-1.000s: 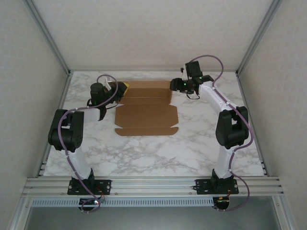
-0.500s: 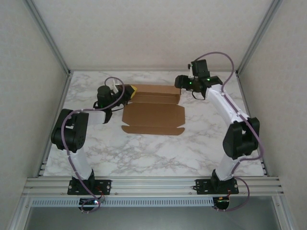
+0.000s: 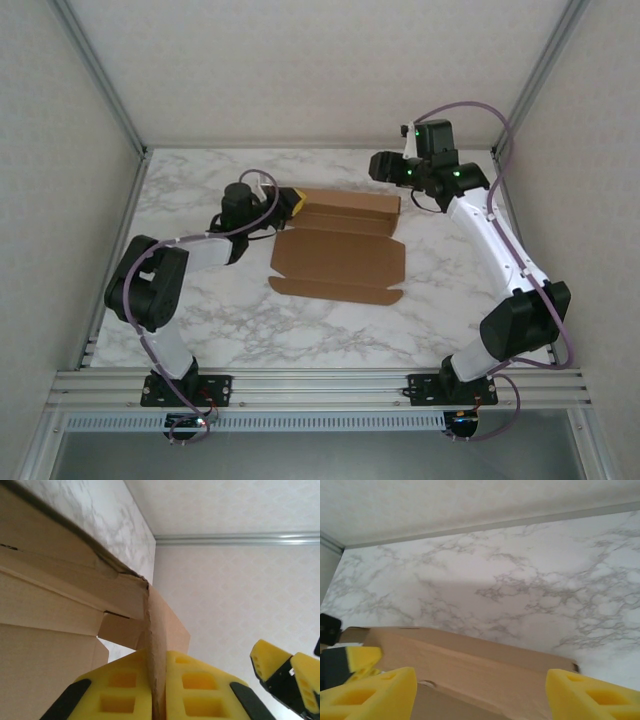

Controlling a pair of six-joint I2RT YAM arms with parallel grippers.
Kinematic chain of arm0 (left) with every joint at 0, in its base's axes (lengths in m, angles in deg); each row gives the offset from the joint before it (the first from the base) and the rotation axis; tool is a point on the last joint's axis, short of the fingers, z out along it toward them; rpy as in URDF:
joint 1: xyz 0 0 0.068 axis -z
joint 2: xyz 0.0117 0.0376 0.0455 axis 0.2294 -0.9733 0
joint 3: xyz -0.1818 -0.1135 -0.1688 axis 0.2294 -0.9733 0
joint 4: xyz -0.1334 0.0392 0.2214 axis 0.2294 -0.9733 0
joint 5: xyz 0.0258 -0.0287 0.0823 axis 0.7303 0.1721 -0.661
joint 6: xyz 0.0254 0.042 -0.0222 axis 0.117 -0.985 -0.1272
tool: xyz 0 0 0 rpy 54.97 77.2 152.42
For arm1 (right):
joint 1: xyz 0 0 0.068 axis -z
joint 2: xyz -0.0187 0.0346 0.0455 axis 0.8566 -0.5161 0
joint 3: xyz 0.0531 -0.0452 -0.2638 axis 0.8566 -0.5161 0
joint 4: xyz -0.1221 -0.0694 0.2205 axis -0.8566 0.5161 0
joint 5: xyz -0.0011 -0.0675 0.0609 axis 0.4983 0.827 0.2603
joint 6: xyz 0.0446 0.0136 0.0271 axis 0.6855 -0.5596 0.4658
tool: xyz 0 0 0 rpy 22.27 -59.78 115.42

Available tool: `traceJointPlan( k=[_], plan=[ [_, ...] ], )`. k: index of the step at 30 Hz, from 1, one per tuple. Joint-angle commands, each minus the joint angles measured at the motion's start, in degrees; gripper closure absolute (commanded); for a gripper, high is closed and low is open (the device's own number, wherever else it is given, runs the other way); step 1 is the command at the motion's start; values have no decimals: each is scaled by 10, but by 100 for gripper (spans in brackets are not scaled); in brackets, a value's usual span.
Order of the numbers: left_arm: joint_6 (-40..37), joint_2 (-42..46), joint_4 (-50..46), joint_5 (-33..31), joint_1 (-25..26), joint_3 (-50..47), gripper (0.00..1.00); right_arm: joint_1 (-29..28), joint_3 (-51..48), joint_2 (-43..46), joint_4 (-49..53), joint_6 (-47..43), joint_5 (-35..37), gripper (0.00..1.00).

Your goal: Fold the paper box

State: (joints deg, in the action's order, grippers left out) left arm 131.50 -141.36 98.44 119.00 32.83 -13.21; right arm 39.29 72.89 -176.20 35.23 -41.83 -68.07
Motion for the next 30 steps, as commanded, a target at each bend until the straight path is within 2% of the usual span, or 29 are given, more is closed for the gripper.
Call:
traceJointPlan(
  k=[1,5,9,14,20,25,30],
  plan=[
    [1,11,-34,-17,20,11,88,-15,5,5,18,-11,-38,33],
    [-73,16,-115,-53,23,41,79,-18,8,-14,20,-8,-61,34],
    [-144,19,-186,-76,18,66,59,-20,7,-24,25,-10,-58,36],
    [-229,41,-268,-86,0,83,47,-23,3,-29,25,-23,-54,43],
    [-300,85,-299,-65,-17,83,42,-27,-16,-49,3,-16,-68,53],
    [-336,110,-299,-33,-22,90,41,-33,-23,-62,-5,-16,-76,55],
    [-346,126,-320,-60,-38,84,42,-35,-22,-71,-2,-23,-64,56]
  ],
)
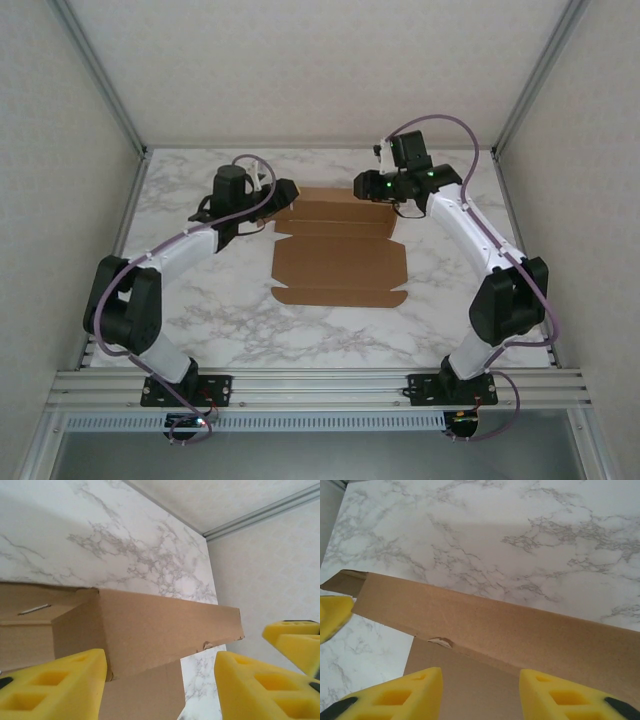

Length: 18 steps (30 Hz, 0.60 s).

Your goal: Fold the paper box

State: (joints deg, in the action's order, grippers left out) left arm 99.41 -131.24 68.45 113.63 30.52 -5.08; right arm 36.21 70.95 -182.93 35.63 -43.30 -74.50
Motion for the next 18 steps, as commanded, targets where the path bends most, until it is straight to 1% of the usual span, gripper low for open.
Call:
traceJointPlan(
  k=[1,3,4,6,7,9,13,18],
  plan=[
    [-19,33,-14,-18,-19,-10,42,-3,-3,-4,-5,-9,5,56],
    [-9,54,4,-51,-23,-46,45,-3,-6,-3,-6,-9,16,57],
    [-2,58,11,-69,-22,-64,48,-3,-9,-3,-8,-9,21,57],
    [13,50,31,-75,-22,-86,57,-4,-11,-4,-11,-8,29,57],
    [15,41,30,-77,-21,-89,61,-4,-12,-7,-12,-8,31,58],
    [14,27,22,-102,-22,-91,67,-3,-11,-13,-12,-8,34,58],
    [9,11,19,-160,-23,-90,72,-3,-9,-23,-9,-10,36,60],
    [17,-24,26,-186,-22,-80,75,-3,1,-41,3,-17,37,61]
  ],
)
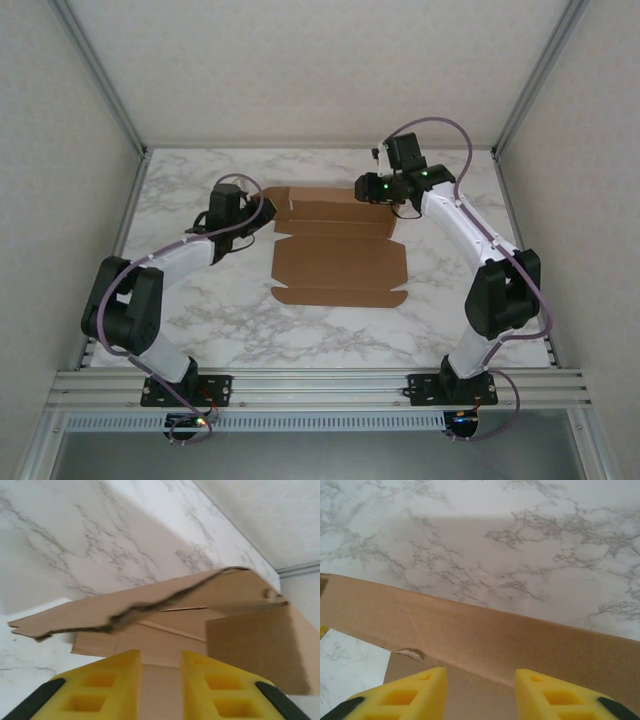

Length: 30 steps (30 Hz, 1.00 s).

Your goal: Fold the paper box

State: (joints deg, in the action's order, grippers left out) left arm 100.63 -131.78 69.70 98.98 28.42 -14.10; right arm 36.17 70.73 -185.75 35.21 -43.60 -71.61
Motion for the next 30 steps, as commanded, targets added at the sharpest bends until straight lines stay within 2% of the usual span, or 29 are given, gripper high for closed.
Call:
traceJointPlan(
  k=[1,10,20,30],
  plan=[
    [5,-26,14,-48,-2,12,75,-3,4,-13,8,-14,8,61],
    [8,-108,24,-66,-2,37,72,-17,9,-17,19,-36,25,61],
    [6,-171,35,-48,-4,67,56,-17,25,-33,29,-37,32,60],
    [25,-212,82,-38,-4,78,49,-17,47,-47,37,-31,22,60]
  ],
)
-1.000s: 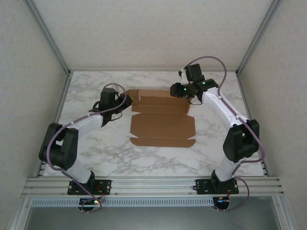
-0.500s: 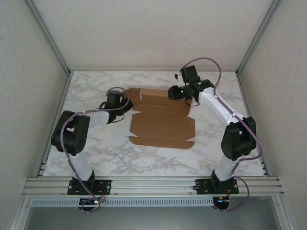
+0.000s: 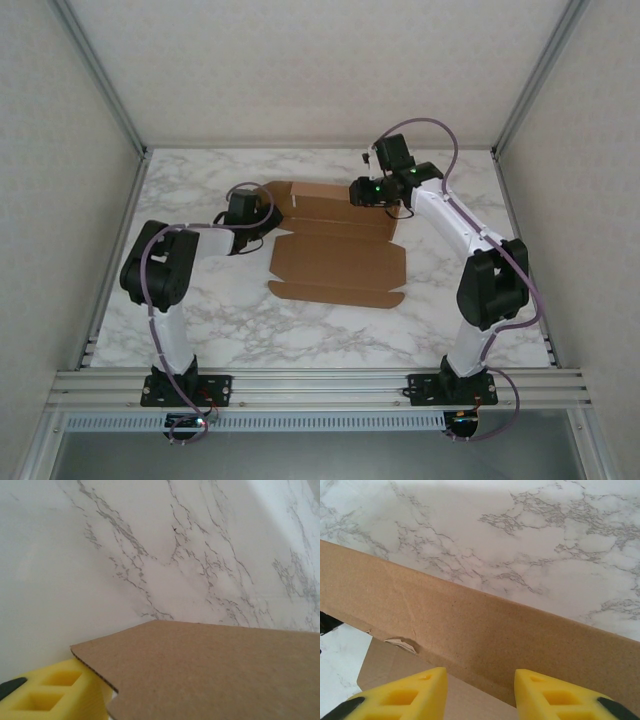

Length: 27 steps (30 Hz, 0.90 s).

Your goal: Fold the paper box

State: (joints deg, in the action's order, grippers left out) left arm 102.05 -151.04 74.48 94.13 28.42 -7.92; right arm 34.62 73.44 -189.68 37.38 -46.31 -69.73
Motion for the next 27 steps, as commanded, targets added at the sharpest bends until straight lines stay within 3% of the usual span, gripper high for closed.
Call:
traceJointPlan(
  k=[1,7,11,16,21,27],
  plan=[
    [12,-23,40,15,-4,19,50,-1,21,-7,16,-3,1,60],
    [7,-46,51,27,-4,34,51,4,28,3,16,6,-22,59],
    [-4,-46,40,16,-5,35,51,12,20,39,5,26,-21,51],
    [-12,-54,27,11,-5,47,51,42,-15,103,-15,98,49,39],
    [-15,-62,35,15,-6,51,52,59,-29,115,18,145,118,36],
    [-9,-69,46,19,-6,50,52,86,-103,130,-22,189,109,31]
  ],
)
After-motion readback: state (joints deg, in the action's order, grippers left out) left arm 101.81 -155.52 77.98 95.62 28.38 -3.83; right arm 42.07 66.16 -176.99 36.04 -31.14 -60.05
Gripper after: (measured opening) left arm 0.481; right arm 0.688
